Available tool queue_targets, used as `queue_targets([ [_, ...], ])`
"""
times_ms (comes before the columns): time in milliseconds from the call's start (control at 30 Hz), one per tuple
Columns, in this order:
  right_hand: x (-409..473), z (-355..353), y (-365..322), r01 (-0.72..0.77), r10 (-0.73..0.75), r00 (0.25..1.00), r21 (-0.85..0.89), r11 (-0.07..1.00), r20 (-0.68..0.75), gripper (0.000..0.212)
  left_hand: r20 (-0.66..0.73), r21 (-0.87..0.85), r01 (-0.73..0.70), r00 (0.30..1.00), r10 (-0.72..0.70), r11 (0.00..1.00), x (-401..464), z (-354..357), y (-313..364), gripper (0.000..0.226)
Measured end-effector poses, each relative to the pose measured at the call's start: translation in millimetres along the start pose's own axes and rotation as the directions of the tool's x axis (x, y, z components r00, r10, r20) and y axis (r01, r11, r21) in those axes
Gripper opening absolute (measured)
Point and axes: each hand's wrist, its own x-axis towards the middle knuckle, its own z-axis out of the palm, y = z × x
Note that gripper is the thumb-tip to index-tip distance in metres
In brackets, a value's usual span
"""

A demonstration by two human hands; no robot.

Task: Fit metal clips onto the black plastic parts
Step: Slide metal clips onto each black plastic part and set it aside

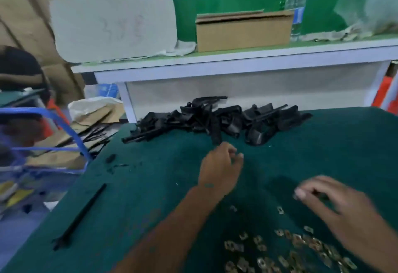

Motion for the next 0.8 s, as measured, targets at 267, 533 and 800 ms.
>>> queue_targets([
  [267,207.7,78.4,50.0,-0.12,0.17,0.952,-0.2,0.972,0.254,0.033,-0.247,0.451,0.166,0.968,-0.056,0.877,164.6,-39.6,-83.8,0.077],
  [533,284.7,121.8,107.6,-0.212,0.333,0.875,-0.34,0.916,0.35,0.074,-0.063,0.44,0.082,0.996,-0.06,0.894,230.3,-23.9,-97.1,0.113],
  [800,242.9,124.4,81.9,-0.227,0.309,0.883,-0.255,0.94,0.354,0.031,-0.081,0.41,-0.086,0.988,0.13,0.908,198.6,-10.2,-108.0,0.061],
])
